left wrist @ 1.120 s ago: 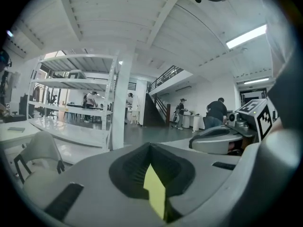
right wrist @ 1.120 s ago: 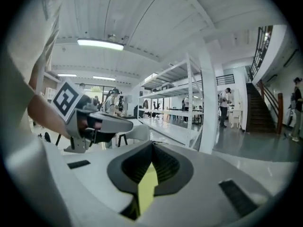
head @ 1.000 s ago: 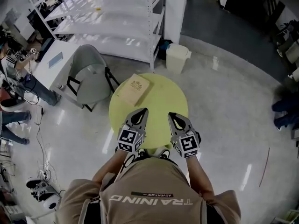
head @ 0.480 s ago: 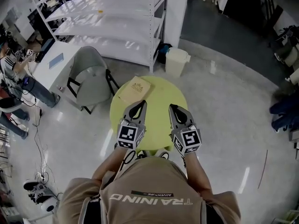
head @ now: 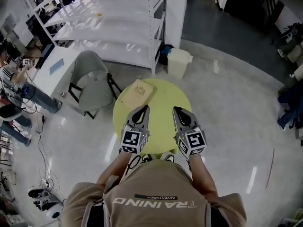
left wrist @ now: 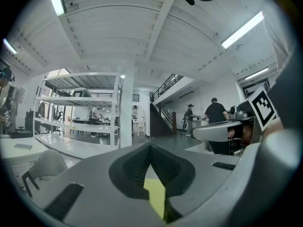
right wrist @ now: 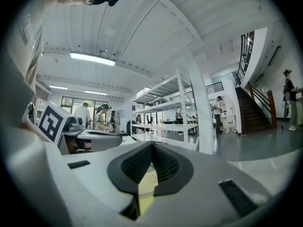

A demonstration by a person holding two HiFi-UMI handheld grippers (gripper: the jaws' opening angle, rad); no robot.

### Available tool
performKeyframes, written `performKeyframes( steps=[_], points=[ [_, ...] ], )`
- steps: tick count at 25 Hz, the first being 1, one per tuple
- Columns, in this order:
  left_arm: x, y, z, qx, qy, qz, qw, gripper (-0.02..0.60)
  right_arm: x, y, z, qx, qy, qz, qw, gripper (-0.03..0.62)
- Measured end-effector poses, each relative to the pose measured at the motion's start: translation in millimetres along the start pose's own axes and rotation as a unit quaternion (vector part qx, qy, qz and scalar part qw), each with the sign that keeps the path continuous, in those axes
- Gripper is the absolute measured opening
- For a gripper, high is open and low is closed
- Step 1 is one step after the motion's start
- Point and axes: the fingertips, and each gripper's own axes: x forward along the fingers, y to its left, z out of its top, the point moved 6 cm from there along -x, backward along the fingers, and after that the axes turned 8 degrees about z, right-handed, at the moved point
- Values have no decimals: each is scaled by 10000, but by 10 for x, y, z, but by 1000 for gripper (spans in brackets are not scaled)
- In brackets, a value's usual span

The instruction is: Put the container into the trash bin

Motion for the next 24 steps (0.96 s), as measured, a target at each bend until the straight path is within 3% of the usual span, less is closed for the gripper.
performKeyframes(
  steps=[24],
  points=[
    [68,97,-30,-71,-16,-148,9999,0,161,-1,-39,-72,75,234,9997,-3]
  ],
)
